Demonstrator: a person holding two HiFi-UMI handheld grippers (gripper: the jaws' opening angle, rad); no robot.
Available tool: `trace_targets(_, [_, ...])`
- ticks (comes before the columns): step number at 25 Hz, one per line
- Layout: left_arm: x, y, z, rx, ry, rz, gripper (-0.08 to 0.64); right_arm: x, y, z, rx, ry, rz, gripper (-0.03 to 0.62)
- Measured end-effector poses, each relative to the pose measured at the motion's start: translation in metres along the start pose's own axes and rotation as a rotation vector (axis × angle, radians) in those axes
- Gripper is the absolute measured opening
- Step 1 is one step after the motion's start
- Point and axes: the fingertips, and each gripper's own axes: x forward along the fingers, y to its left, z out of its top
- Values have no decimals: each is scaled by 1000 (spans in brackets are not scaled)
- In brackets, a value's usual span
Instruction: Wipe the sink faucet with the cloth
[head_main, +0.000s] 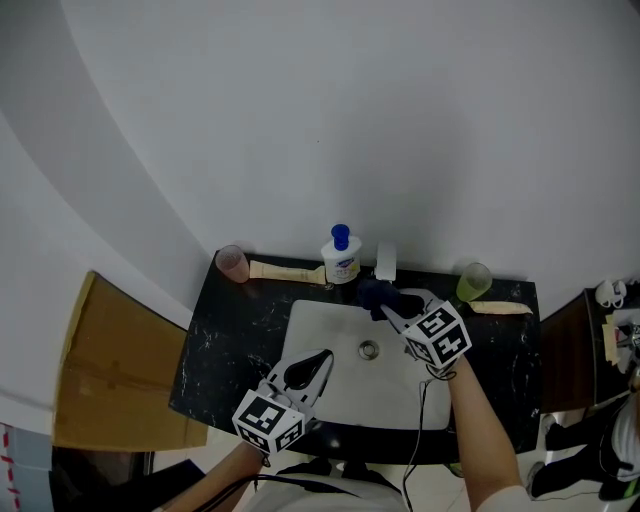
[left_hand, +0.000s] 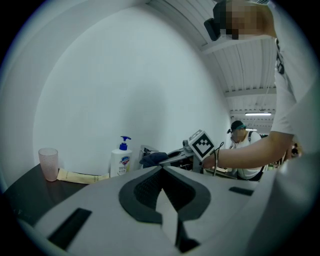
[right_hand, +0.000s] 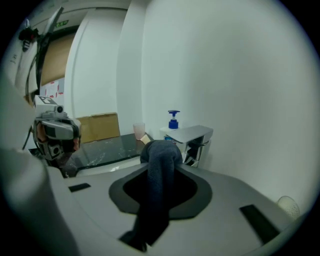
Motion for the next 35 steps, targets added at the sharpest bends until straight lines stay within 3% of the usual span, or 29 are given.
trace_targets(5, [1, 4, 5, 0, -9, 8, 2, 19, -44, 10, -16, 22, -100, 84])
trace_targets(11, [2, 1, 3, -4, -6, 4, 2, 19, -46, 13, -43, 30, -133, 84])
trace_targets(19, [2, -4, 2, 0, -11, -10, 2, -8, 12, -5, -65, 42, 1, 83])
trace_targets(22, [2, -6, 1, 1, -11, -13, 2, -9, 16, -9, -80, 50, 15, 84])
trace_targets(31, [-4, 1, 1, -4, -3, 2, 2, 22, -48, 13, -62, 74, -95, 84])
trace_targets(35, [-8, 3, 1, 0, -6, 7, 2, 20, -43, 12, -60, 67, -109, 84])
